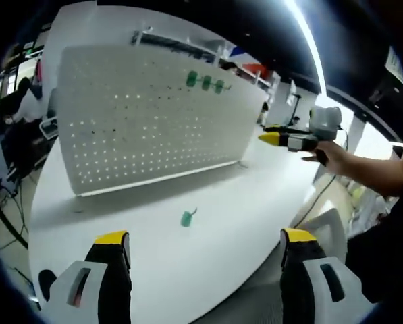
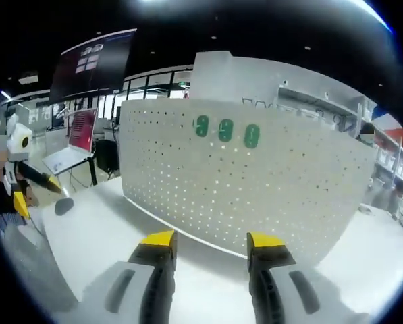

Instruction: Insert the hook assembly into the mounting plate slot until the hook locks in place.

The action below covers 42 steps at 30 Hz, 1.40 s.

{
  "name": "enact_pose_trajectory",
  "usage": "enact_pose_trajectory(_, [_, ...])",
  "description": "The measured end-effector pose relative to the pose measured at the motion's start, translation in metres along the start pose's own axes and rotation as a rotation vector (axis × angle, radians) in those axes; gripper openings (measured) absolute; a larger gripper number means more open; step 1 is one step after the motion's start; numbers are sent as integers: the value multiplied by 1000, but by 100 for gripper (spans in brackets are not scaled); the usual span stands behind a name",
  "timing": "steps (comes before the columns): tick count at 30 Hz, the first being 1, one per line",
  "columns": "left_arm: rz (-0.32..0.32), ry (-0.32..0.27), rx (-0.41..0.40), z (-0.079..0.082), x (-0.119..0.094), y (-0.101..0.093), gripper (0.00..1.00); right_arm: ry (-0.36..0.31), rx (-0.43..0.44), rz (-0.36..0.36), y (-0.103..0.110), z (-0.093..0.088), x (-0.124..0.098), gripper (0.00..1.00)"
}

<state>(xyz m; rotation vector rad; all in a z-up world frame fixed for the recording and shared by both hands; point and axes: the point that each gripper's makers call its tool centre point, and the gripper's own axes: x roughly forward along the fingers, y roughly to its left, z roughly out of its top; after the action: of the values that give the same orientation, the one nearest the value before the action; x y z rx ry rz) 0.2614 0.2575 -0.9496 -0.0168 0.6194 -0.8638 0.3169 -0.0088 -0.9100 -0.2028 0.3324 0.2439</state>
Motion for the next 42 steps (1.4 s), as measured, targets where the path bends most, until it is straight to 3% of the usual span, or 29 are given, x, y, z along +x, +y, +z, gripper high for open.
enact_pose_trajectory(8, [-9, 22, -14, -10, -3, -2, 96, 79, 28, 61, 25, -39, -24, 42])
enact_pose_trajectory(11, [-14, 30, -24, -14, -3, -3, 95, 116, 62, 93, 38, -60, -34, 42])
enact_pose_trajectory(15, [-27, 52, -28, -23, -3, -8, 97, 197, 44, 116, 51, -89, -45, 42])
enact_pose_trajectory(20, [-34, 76, -33, -34, -4, -13, 98, 238, 64, 156, 67, -108, -58, 42])
enact_pose_trajectory(25, [-35, 103, -55, -46, -5, -15, 98, 275, 75, 192, 79, -119, -65, 42])
enact_pose_trajectory(31, [7, 115, -67, -53, -7, -7, 100, 300, 91, 232, 89, -122, -66, 44])
enact_pose_trajectory(35, [22, 117, -84, -56, -8, -3, 100, 352, 105, 245, 92, -131, -57, 43])
enact_pose_trajectory(38, [34, 112, -92, -56, -8, 1, 100, 363, 205, 274, 101, -132, -45, 39])
enact_pose_trajectory(42, [56, 96, -125, -55, -7, 9, 100, 371, 239, 296, 108, -133, -27, 35])
